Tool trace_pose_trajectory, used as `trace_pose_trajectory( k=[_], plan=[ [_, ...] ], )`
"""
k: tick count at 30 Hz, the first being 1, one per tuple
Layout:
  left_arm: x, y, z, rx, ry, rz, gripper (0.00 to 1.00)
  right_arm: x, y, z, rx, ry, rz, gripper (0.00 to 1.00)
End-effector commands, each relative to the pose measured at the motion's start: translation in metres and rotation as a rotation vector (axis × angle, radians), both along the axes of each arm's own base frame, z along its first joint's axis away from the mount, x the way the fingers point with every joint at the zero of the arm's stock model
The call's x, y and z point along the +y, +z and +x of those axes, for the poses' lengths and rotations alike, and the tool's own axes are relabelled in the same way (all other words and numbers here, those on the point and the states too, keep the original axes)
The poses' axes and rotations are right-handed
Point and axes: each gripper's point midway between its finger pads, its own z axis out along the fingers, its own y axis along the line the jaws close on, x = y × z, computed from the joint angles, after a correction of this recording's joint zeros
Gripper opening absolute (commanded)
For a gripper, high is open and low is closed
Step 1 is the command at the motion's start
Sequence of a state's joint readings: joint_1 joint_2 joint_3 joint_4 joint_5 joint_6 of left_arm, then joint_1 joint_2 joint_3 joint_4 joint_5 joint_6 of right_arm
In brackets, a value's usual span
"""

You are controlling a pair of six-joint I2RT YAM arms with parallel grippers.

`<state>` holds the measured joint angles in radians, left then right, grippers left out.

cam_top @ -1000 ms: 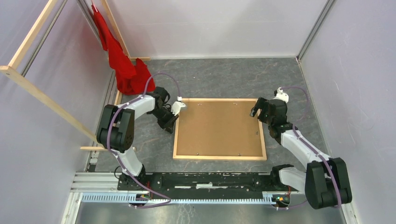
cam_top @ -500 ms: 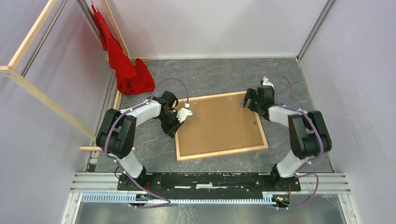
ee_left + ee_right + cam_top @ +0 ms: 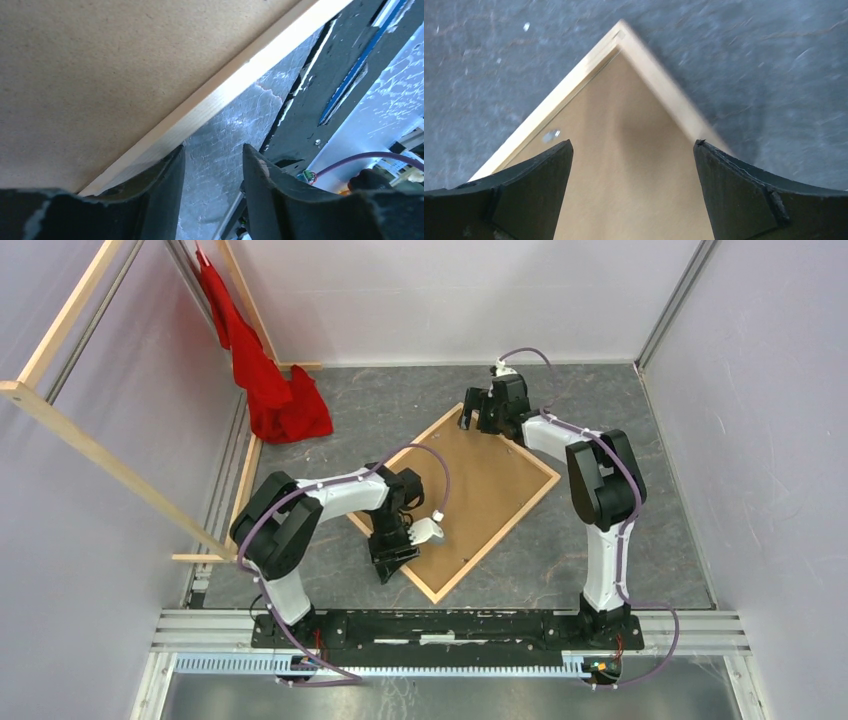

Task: Put the photo into the frame
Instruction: Adjust the photo frame at the center of the board.

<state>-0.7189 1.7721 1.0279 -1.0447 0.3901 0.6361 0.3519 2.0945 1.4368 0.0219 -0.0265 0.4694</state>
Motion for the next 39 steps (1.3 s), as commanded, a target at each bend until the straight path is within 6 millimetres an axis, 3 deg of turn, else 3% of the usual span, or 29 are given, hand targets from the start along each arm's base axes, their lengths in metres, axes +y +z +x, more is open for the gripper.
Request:
trace_pose_trajectory(
  k=[1,5,10,14,17,20,24,28,32,39],
  plan=[
    [-0.039,0.024,0.038,-0.142,-0.079,-0.258,0.57,0.004,0.041,-0.022,0.001,0.037,0.018,0.98],
    [-0.023,0.066,0.074,-0.229,-0.058,-0.308,0.60,-0.029,0.076,-0.025,-0.074,-0.032,-0.005,0.98],
    [0.014,0.084,0.174,-0.420,0.164,-0.262,0.56,-0.044,0.099,-0.057,-0.098,-0.031,-0.001,0.98],
    [0.052,0.072,0.263,-0.558,0.432,-0.197,0.49,-0.052,0.081,-0.110,-0.038,-0.010,0.034,0.98],
    [0.074,0.055,0.297,-0.592,0.550,-0.152,0.43,-0.062,0.066,-0.155,0.012,0.015,0.034,0.98],
    [0.085,0.037,0.310,-0.604,0.600,-0.124,0.37,-0.065,0.047,-0.203,0.060,0.058,0.071,0.98],
    [0.079,0.018,0.297,-0.536,0.595,-0.139,0.35,-0.073,0.032,-0.251,0.117,0.087,0.110,0.98],
    [0.067,0.011,0.267,-0.453,0.567,-0.204,0.34,-0.070,0.011,-0.281,0.161,0.101,0.190,0.98],
    [0.057,0.006,0.227,-0.367,0.498,-0.225,0.34,-0.073,-0.001,-0.278,0.168,0.085,0.202,0.98],
    [0.032,0.003,0.146,-0.255,0.336,-0.253,0.34,-0.089,-0.001,-0.243,0.147,0.038,0.141,0.98]
  ],
)
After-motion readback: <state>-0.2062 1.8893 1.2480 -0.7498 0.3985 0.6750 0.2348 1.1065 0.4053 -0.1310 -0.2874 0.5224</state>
